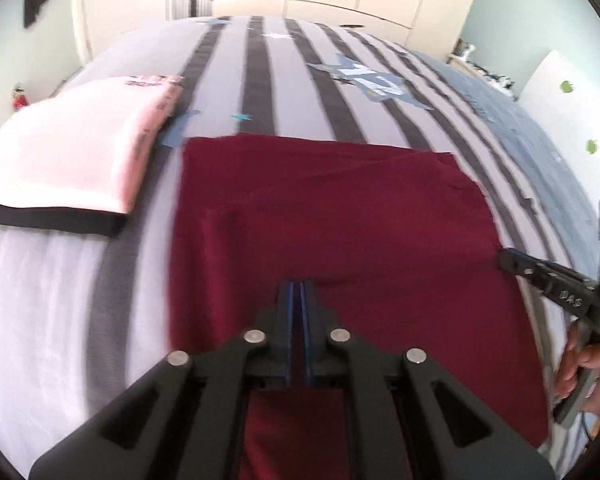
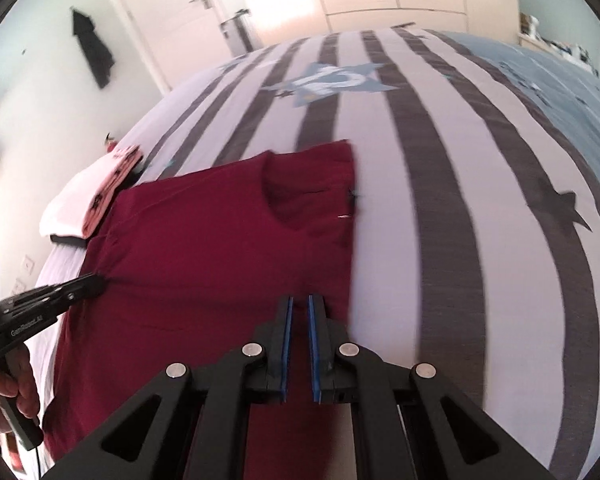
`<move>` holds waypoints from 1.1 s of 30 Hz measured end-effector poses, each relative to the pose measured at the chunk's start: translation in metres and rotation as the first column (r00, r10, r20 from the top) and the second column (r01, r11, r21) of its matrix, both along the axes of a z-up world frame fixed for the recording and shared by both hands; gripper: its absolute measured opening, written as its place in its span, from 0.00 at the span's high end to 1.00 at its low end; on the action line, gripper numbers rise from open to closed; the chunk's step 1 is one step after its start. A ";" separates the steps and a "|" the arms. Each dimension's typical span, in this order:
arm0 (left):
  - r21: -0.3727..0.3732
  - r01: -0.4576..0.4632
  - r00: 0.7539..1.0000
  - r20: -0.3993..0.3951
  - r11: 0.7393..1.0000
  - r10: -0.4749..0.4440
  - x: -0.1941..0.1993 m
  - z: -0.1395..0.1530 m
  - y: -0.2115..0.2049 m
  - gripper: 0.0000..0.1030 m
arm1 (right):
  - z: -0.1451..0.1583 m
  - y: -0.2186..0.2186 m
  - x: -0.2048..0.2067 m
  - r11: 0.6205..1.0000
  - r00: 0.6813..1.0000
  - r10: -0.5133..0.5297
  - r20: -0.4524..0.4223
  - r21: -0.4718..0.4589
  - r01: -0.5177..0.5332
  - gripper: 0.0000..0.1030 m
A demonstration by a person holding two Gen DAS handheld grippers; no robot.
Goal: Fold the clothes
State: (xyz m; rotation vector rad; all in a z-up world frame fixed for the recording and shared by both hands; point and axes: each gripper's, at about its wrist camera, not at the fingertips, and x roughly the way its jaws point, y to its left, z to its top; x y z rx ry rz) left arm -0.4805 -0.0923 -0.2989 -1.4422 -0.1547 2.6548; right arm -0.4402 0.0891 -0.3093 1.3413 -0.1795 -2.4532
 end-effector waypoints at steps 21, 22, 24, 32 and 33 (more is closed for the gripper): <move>0.039 0.028 0.999 -0.039 0.999 -0.027 0.076 0.031 0.020 0.95 | 0.036 -0.030 0.067 0.991 0.990 0.132 -0.058 0.000 -0.132 0.92; 0.040 0.046 0.998 -0.037 0.998 -0.044 0.081 0.030 0.028 0.95 | 0.035 -0.037 0.075 0.989 0.988 0.145 -0.057 -0.005 -0.146 0.92; 0.041 0.076 0.997 -0.025 0.996 -0.075 0.088 0.022 0.043 0.95 | 0.030 -0.049 0.087 0.986 0.985 0.168 -0.051 -0.015 -0.169 0.91; -0.002 0.087 0.996 0.022 0.996 -0.087 0.087 -0.020 0.047 0.95 | -0.018 -0.066 0.108 0.984 0.985 0.173 0.017 -0.037 -0.173 0.91; -0.004 0.081 0.996 0.023 0.997 -0.081 0.088 -0.017 0.044 0.95 | -0.018 -0.066 0.109 0.983 0.984 0.180 0.009 -0.031 -0.179 0.91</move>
